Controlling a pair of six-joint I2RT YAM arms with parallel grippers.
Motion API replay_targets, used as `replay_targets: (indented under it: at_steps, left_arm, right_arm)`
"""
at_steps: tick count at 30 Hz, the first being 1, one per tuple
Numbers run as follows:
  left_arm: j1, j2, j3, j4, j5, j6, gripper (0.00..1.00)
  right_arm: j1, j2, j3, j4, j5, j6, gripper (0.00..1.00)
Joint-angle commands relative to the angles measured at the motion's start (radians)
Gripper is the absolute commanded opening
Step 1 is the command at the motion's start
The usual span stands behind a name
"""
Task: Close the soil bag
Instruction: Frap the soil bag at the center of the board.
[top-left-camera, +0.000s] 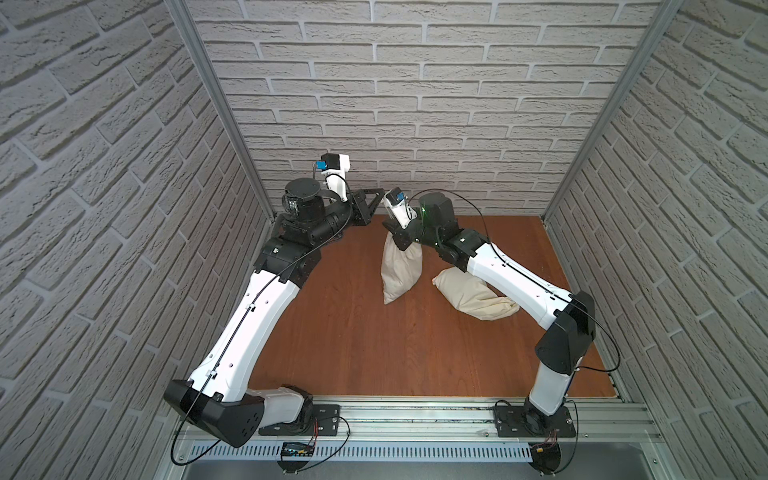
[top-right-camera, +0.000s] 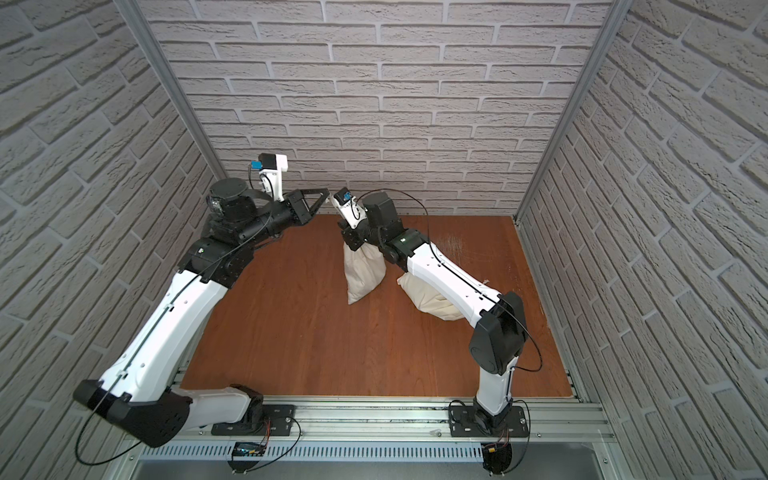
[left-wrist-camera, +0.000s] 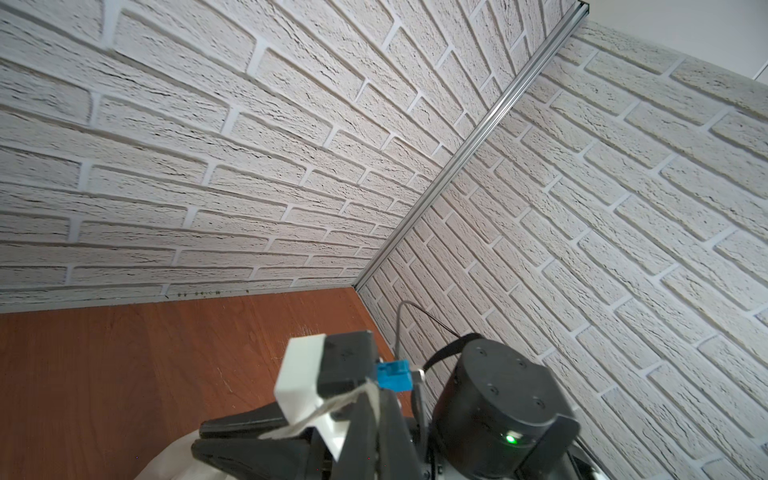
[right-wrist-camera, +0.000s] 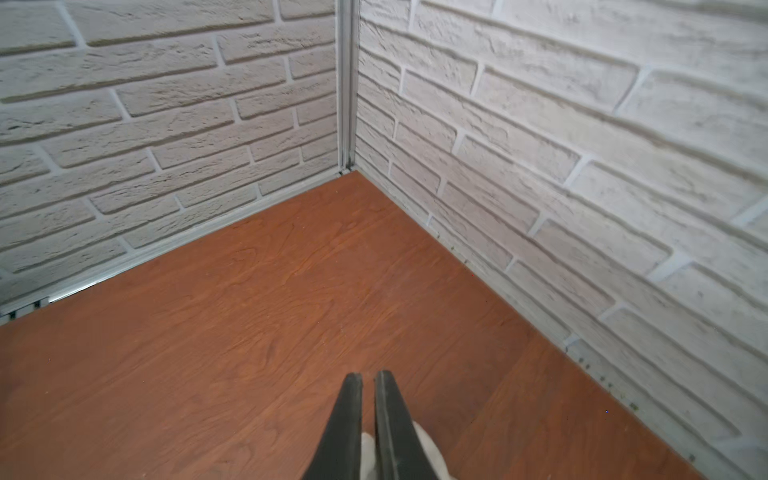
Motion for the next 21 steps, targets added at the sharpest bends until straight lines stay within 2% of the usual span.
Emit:
replay_targets:
  at_steps: [1,9,14,21]
  left_arm:
    - [0.027,-0.065,0.027,0.064,-0.004,0.029,0.0]
    - [0.167,-0.194,0.189,-0.033,-0.038,0.027,0.0]
    - [0.195,-0.239,0.316,-0.122,-0.109,0.081,0.0]
    - [0.197,-0.228,0.422,-0.215,-0.213,0.163,0.0]
  right_arm:
    - [-0.048,0.017,-0.021,-0.103,0.131,0.011,0.04]
    - [-0.21,0.045,-0.196,-0.158,0.356,-0.011,0.09]
    - [-0.266,0.057,-0.223,-0.193,0.484,-0.044,0.13]
    - [-0.33,0.013,-0.244,-0.222,0.494,-0.028,0.14]
